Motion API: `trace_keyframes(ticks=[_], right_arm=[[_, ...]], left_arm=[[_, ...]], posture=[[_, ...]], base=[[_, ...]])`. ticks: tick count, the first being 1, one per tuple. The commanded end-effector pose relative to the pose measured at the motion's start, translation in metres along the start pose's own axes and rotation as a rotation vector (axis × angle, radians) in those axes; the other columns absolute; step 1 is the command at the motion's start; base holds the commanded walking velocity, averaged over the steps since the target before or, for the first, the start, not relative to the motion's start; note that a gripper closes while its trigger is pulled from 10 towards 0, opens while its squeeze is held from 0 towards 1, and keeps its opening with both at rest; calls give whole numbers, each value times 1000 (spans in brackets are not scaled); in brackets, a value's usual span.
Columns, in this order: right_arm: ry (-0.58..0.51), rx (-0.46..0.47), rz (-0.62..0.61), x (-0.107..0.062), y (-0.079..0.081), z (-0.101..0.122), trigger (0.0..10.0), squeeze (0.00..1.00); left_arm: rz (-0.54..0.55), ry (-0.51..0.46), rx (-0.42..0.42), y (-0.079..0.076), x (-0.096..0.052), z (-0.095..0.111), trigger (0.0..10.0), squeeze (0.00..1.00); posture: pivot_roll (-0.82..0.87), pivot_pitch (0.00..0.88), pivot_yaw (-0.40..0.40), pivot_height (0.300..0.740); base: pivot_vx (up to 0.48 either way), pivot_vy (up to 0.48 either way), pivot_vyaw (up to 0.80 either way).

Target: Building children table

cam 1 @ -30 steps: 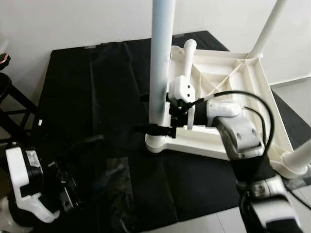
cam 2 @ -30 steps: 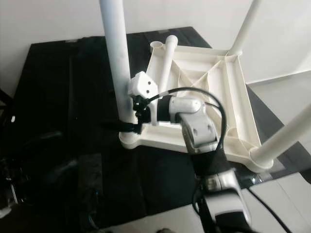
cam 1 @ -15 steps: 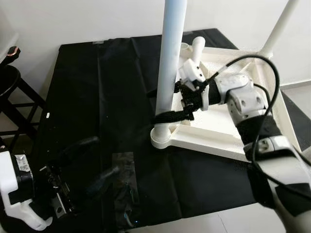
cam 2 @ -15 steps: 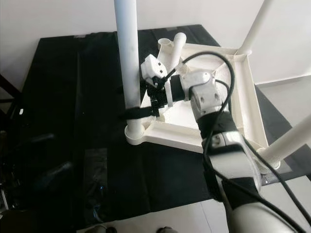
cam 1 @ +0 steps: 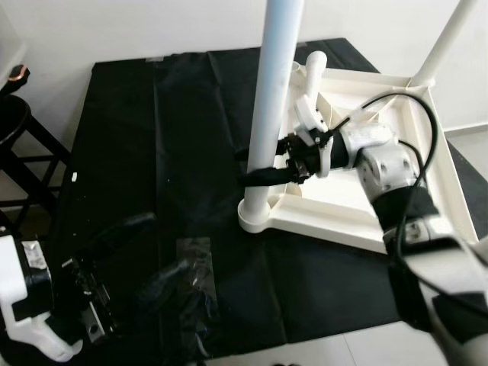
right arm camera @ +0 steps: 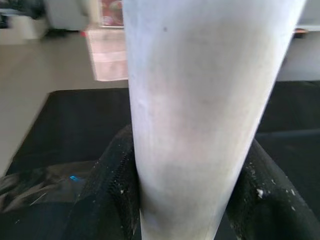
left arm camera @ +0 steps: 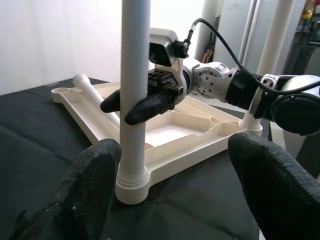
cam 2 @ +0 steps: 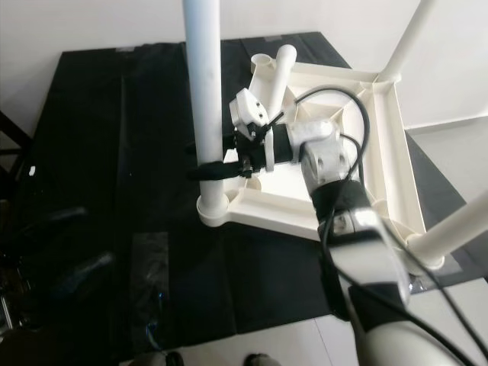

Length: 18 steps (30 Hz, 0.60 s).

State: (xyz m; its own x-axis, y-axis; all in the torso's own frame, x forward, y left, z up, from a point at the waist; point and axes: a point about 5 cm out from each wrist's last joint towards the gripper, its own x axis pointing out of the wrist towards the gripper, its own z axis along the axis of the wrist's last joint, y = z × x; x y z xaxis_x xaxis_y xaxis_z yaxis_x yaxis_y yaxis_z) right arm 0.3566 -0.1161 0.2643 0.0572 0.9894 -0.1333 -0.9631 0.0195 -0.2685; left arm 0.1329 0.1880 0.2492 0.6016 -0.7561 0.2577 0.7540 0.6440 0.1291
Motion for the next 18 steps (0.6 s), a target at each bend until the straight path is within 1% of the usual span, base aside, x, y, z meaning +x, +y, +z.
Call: trace_keyframes(ticks=[1,2,4,5,7,8,9,10,11,12,13,16,17,18], right_arm=[[47,46,-22,2,4,-15,0,0],[43,105,-129,11,21,-28,0,0],[43,105,-129,11,21,-28,0,0],[169,192,-749,37,77,-62,0,0],[169,192,-749,37,77,-62,0,0],[189,209,-935,35,98,-60,0,0],[189,207,-973,38,103,-56,0,0],[189,207,-973,38,103,-56,0,0],[175,199,-930,44,102,-54,0,0],[175,199,-930,44,102,-54,0,0],[164,197,-900,48,98,-52,0,0],[150,209,-879,53,94,-50,0,0],[151,209,-852,56,93,-48,1451,0],[154,209,-833,58,92,-46,1451,0]], left_arm=[[-10,11,-10,-2,0,-1,10000,0],[-8,10,-10,-2,0,-2,10000,0],[-8,10,-10,-2,0,-2,10000,0],[-16,4,-18,-1,1,-4,10000,0],[-16,4,-18,-1,1,-4,10000,0],[-25,0,-22,0,2,-6,10000,0],[-38,-6,-21,2,5,-8,10000,0],[-38,-6,-21,2,5,-8,10000,0],[-47,-9,-20,3,6,-9,10000,0],[-47,-9,-20,3,6,-9,10000,0],[-49,-16,-13,5,8,-9,10000,0],[-44,-21,-6,7,8,-8,10000,0],[-40,-19,-5,7,7,-8,10000,0],[-38,-18,-5,7,6,-8,10000,0]], posture=[[107,223,-23,740],[100,220,-33,740],[100,220,-33,740],[73,212,-14,740],[73,212,-14,740],[71,209,-10,740],[53,170,-10,740],[53,170,-10,740],[56,169,-14,740],[56,169,-14,740],[60,161,-21,740],[55,155,-17,740],[59,157,-17,740],[57,157,-15,740]], base=[[0,0,0],[0,0,0],[0,0,0],[0,0,0],[0,0,0],[0,0,0],[0,0,0],[0,0,0],[0,0,0],[0,0,0],[0,0,0],[0,0,0],[0,0,0],[0,0,0]])
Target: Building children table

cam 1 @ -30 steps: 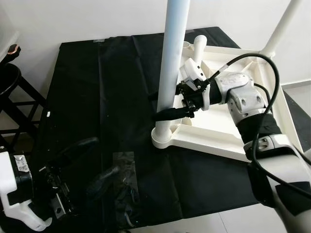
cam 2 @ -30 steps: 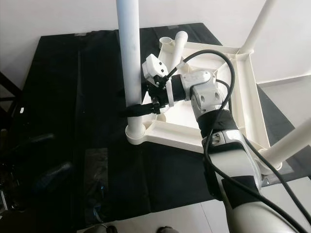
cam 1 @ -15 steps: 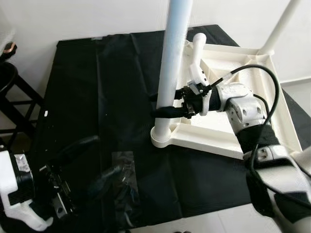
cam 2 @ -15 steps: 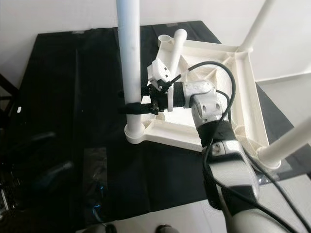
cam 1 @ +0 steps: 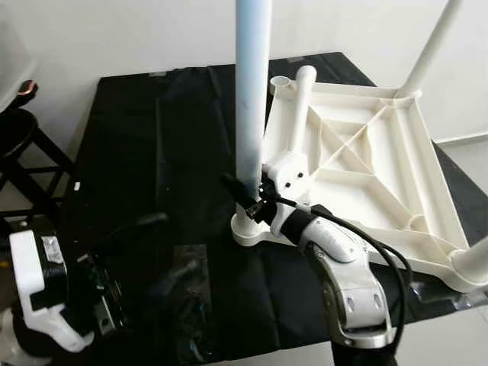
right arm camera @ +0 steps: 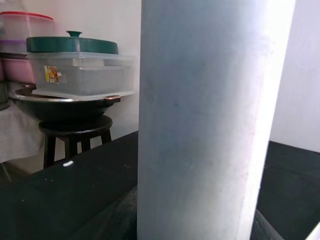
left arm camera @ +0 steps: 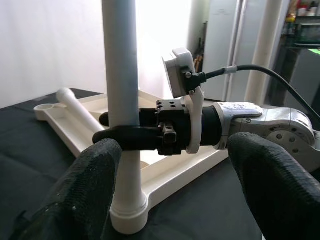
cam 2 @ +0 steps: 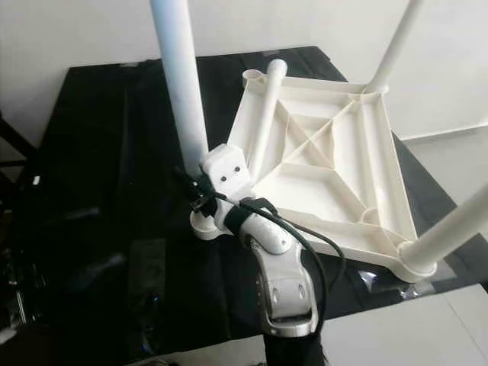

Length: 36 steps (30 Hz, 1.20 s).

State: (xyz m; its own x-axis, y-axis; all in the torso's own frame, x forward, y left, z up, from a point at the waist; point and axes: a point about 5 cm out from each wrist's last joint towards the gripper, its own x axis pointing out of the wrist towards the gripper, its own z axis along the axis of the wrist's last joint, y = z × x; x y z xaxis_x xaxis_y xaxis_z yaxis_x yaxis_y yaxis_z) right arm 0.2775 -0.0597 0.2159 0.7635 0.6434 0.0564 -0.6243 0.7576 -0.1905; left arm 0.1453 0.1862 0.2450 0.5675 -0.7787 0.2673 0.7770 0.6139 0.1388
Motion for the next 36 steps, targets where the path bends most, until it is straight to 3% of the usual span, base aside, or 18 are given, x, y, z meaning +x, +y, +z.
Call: trace_keyframes(ticks=[1,2,3,4,7,8,9,12,13,17,18,19,23,31,32,33,34,36], right_arm=[[163,34,-10,0,-2,-29,1451,0],[170,34,-6,0,0,-27,1451,0],[162,47,44,1,-1,-23,10000,576],[133,65,104,3,-1,-13,10000,1000],[38,33,281,9,-10,10,10000,1000],[38,33,281,9,-10,10,10000,1000],[-7,-30,439,11,-21,18,10000,1000],[-16,-49,498,10,-25,20,10000,1000],[-4,-77,568,12,-34,18,10000,867],[5,-96,612,12,-41,17,10000,867],[15,-74,643,17,-53,15,10000,0],[22,-60,648,23,-65,13,10000,0],[40,-28,660,33,-83,9,10000,0],[55,-17,742,40,-88,12,10000,0],[50,-13,776,42,-88,14,2471,0],[50,-13,776,42,-88,14,2471,0],[45,-10,812,44,-87,16,0,0],[39,-14,867,47,-87,19,0,0]], left_arm=[[2,-2,-4,-1,-1,-1,10000,0],[2,0,-5,-1,-1,-1,10000,0],[3,-1,-5,-1,-1,-1,10000,0],[2,-4,-5,-1,0,-2,10000,0],[-1,-9,-6,0,1,-2,10000,0],[-1,-9,-6,0,1,-2,10000,0],[-5,-11,-5,0,2,-3,10000,0],[-6,-12,-5,-1,2,-3,10000,0],[-7,-14,-5,-1,3,-3,10000,0],[-6,-15,-5,-2,3,-3,10000,0],[-2,-13,-6,-3,2,-2,10000,0],[2,-9,-7,-4,0,-1,10000,0],[6,-2,-7,-6,-1,1,10000,0],[14,10,-5,-9,-4,5,10000,0],[15,14,-6,-10,-5,6,10000,0],[15,14,-6,-10,-5,6,10000,0],[17,14,-7,-10,-5,6,10000,0],[19,18,-11,-12,-6,6,10000,0]], posture=[[57,157,-15,740],[57,157,-15,740],[54,157,-17,740],[52,161,-16,740],[48,162,-14,740],[48,162,-14,740],[52,163,-13,740],[53,163,-13,740],[65,169,-16,740],[65,169,-16,740],[75,175,-16,740],[81,178,-15,740],[116,190,-17,740],[131,210,-19,740],[129,219,-22,740],[129,219,-22,740],[117,222,-29,740],[112,223,-31,740]], base=[[0,0,0],[0,0,0],[0,0,0],[0,0,0],[0,0,0],[0,0,0],[0,0,0],[0,0,0],[0,0,0],[0,0,0],[0,0,0],[0,0,0],[0,0,0],[0,0,0],[0,0,0],[0,0,0],[0,0,0],[0,0,0]])
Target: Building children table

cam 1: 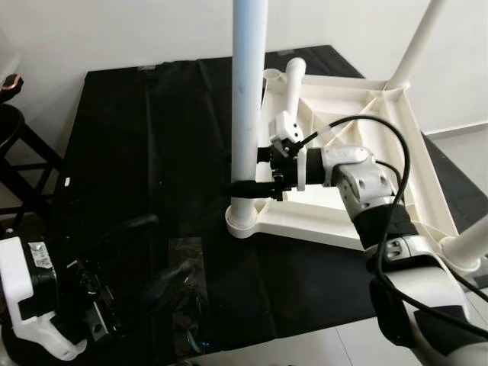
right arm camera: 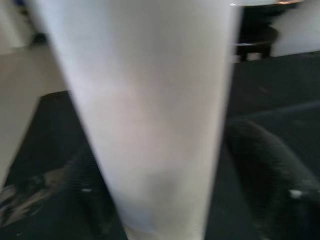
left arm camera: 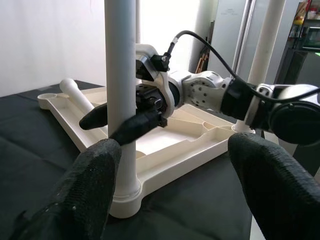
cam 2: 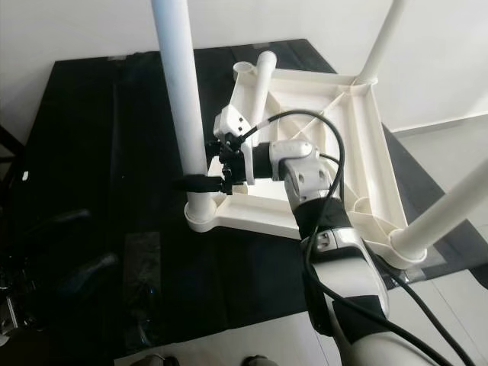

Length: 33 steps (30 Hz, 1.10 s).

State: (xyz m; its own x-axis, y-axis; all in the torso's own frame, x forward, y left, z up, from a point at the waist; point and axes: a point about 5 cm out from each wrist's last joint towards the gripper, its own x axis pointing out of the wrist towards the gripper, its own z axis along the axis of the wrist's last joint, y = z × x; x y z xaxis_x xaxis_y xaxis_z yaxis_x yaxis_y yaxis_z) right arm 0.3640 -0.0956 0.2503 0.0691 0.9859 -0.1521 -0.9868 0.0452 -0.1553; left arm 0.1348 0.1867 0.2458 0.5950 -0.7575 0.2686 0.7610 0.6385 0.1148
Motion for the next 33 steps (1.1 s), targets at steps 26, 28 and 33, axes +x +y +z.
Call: trace_keyframes(ticks=[26,28,33], right_arm=[[21,123,-957,32,93,-62,0,0],[12,121,-917,38,92,-61,0,0],[11,136,-858,42,85,-59,118,0]], left_arm=[[-56,-9,-9,3,10,-7,10000,0],[-61,-11,-9,4,11,-8,10000,0],[-53,-26,16,10,12,-5,10000,0]], posture=[[34,151,-11,740],[38,148,-13,740],[53,126,-14,740]], base=[[0,0,0],[0,0,0],[0,0,0]])
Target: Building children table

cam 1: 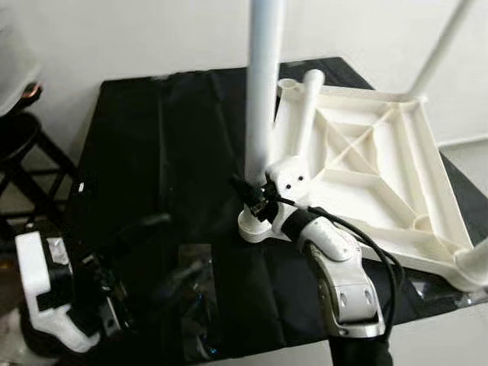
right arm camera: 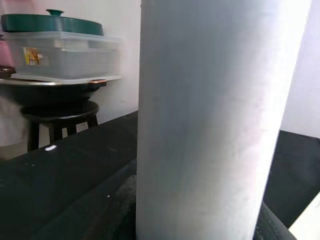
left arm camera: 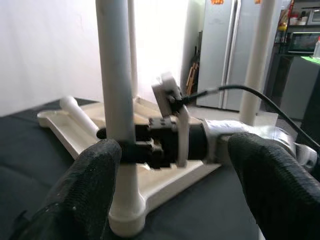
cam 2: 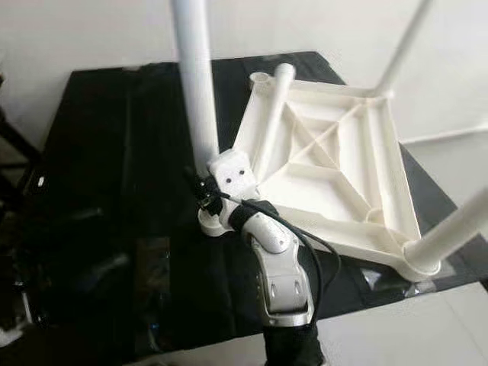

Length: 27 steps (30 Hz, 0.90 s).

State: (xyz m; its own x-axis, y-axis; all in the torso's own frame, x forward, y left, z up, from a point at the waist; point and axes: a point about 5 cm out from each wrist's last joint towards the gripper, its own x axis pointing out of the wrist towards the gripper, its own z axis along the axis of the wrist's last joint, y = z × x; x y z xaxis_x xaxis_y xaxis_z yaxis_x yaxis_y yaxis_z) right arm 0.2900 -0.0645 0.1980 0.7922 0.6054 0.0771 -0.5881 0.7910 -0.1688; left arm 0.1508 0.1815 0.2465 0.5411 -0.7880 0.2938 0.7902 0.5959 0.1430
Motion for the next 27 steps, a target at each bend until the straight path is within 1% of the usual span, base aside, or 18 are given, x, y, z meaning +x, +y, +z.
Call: trace_keyframes(ticks=[1,5,6,7,9,10,11,12,13,16,17,19,20,21,22,23,25,27], right_arm=[[135,75,37,2,8,-20,10000,0],[136,103,46,-4,10,-5,10000,0],[119,120,93,-3,6,1,10000,1000],[113,121,158,-3,4,7,10000,1000],[113,121,158,-3,4,7,10000,1000],[112,118,205,-3,4,10,10000,1000],[88,80,327,0,-1,17,10000,1000],[73,50,404,1,-5,21,10000,1000],[46,12,539,4,-14,27,10000,1000],[43,10,558,5,-16,28,10000,1000],[42,-38,617,7,-21,28,10000,290],[42,-38,617,7,-21,28,10000,290],[45,-73,654,8,-24,28,10000,290],[45,-73,654,8,-24,28,10000,290],[38,-119,704,16,-37,31,10000,0],[37,-143,734,21,-46,34,10000,0],[37,-143,734,21,-46,34,10000,0],[35,-150,746,24,-51,37,10000,0]], left_arm=[[6,10,6,1,-3,-1,10000,0],[8,11,7,1,-3,-3,10000,0],[9,11,9,1,-3,-3,10000,0],[9,10,11,1,-3,-3,10000,0],[9,10,11,1,-3,-3,10000,0],[9,9,12,1,-3,-3,10000,0],[8,8,12,1,-2,-3,10000,0],[7,6,12,1,-2,-3,10000,0],[5,5,10,1,-1,-4,10000,0],[5,4,10,0,-1,-4,10000,0],[5,5,9,0,-1,-3,10000,0],[5,5,9,0,-1,-3,10000,0],[5,6,9,0,-1,-3,10000,0],[5,6,9,0,-1,-3,10000,0],[8,10,8,-2,-2,-2,10000,0],[10,14,7,-3,-3,-1,10000,0],[10,14,7,-3,-3,-1,10000,0],[12,16,7,-4,-4,-1,10000,0]], posture=[[58,119,-12,740],[59,111,-12,740],[59,111,-13,740],[59,111,-13,740],[59,111,-13,740],[59,111,-13,740],[59,117,-13,740],[59,117,-13,740],[62,122,-12,740],[64,122,-12,740],[74,128,-14,740],[74,128,-14,740],[74,128,-14,740],[74,128,-14,740],[95,141,-15,740],[95,141,-15,740],[95,141,-15,740],[98,142,-15,740]], base=[[0,0,0],[0,0,0],[0,0,0],[0,0,0],[0,0,0],[0,0,0],[0,0,0],[0,0,0],[0,0,0],[0,0,0],[0,0,0],[0,0,0],[0,0,0],[0,0,0],[0,0,0],[0,0,0],[0,0,0],[0,0,0]])
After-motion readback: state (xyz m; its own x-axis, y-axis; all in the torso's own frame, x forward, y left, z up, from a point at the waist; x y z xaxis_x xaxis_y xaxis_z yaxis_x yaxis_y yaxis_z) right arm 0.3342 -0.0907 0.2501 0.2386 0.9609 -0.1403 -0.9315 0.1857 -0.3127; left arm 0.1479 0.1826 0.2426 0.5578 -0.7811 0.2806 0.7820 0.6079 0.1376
